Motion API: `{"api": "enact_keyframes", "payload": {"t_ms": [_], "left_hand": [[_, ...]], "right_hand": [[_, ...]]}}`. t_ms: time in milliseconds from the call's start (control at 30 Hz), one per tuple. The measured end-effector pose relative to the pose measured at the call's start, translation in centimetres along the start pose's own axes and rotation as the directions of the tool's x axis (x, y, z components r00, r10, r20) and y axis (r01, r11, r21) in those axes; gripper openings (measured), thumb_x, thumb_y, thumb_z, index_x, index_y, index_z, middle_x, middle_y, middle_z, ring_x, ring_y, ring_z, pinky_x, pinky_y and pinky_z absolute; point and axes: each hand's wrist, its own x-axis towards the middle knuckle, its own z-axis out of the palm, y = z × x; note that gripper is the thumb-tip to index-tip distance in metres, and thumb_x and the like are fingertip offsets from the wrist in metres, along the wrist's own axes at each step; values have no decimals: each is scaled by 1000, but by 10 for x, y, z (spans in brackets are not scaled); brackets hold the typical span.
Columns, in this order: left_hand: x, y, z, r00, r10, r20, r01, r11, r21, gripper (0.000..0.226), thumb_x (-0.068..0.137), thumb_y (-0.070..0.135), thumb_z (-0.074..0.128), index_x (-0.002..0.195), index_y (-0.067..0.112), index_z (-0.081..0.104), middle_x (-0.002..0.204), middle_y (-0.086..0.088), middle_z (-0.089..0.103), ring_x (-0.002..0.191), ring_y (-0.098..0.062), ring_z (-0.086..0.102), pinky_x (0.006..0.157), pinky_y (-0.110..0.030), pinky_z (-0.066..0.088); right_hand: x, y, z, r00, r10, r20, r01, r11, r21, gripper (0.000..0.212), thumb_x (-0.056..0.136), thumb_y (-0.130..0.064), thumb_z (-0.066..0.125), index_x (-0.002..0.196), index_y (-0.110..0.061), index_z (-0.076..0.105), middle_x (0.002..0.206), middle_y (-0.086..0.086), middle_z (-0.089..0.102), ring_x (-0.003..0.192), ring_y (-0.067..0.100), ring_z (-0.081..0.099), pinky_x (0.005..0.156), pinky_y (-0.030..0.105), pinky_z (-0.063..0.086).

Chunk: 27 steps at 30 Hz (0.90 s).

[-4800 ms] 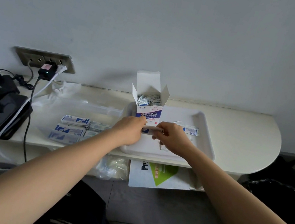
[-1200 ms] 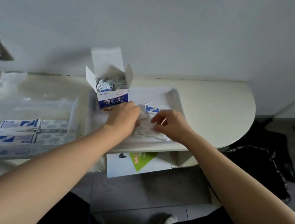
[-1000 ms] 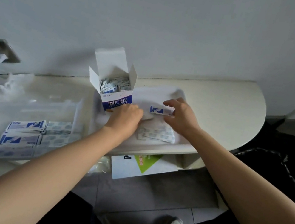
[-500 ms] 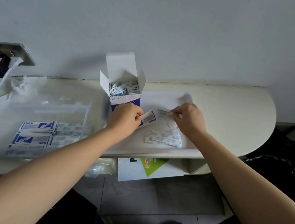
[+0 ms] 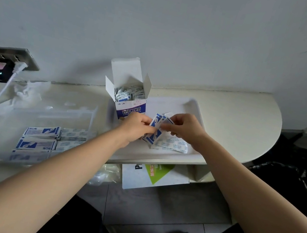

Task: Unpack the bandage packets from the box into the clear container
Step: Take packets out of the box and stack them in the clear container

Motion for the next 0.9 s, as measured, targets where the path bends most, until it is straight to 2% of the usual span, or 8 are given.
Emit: {"api": "enact_keyframes", "payload": {"t_ms": [100,200,300,400,533,700,800,900], "left_hand": [[-2,-1,1,996,-60,68,60,998,-4,17,86,5,67,101,9,71,95,-8,73,77,-14,68,60,-17,53],[-4,0,5,994,-72,85,78,995,-60,15,86,3,66,99,9,71,95,-7,72,76,-11,68,58,-14,53],[-4,0,8,996,-51,77,60,991,-120,16,84,-1,66,99,6,70,95,-11,72,77,-15,69,68,-20,57],[-6,1,9,995,-17,95,23,998,-58,18,87,-3,62,103,3,69,96,-15,71,82,-21,69,76,-27,57],[-16,6,14,981,16,194,-12,1000,-22,18,95,-2,46,102,5,61,93,-16,70,80,-24,69,73,-31,57],[-23,9,12,985,5,171,-4,1000,-9,17,99,0,34,102,7,49,85,-11,65,77,-25,66,78,-40,56],[-30,8,4,986,-5,167,1,1000,21,18,99,1,32,103,6,49,79,-9,56,67,-20,58,66,-33,53],[-37,5,-7,992,17,128,-24,999,48,18,99,6,33,93,8,50,73,-7,49,58,-15,43,52,-25,36]], "right_hand": [[-3,3,-3,999,6,32,-8,998,69,13,79,-15,76,87,-7,71,69,7,62,59,12,47,56,23,40],[-4,4,-3,999,10,41,-18,981,193,12,80,-8,74,91,-8,69,74,8,64,61,12,49,57,22,42],[-6,6,-3,996,51,67,-70,949,307,22,81,-7,73,101,-7,67,81,8,66,64,11,54,60,21,46],[-7,8,0,990,84,112,-114,949,292,18,82,-10,72,99,-6,69,84,8,67,69,12,56,67,22,49],[-7,5,5,993,70,96,-99,933,346,23,83,-7,70,104,4,68,88,14,65,72,13,55,71,23,49],[-8,-4,12,996,43,81,-70,933,353,24,85,-5,67,105,8,66,80,10,60,65,11,51,65,21,45],[-7,-15,16,998,-1,62,-25,905,424,20,86,-3,65,103,6,64,74,6,61,61,10,50,63,21,44],[-9,-25,26,994,-51,92,10,916,401,14,88,-4,62,98,6,64,72,8,61,58,10,50,60,21,43]]}}
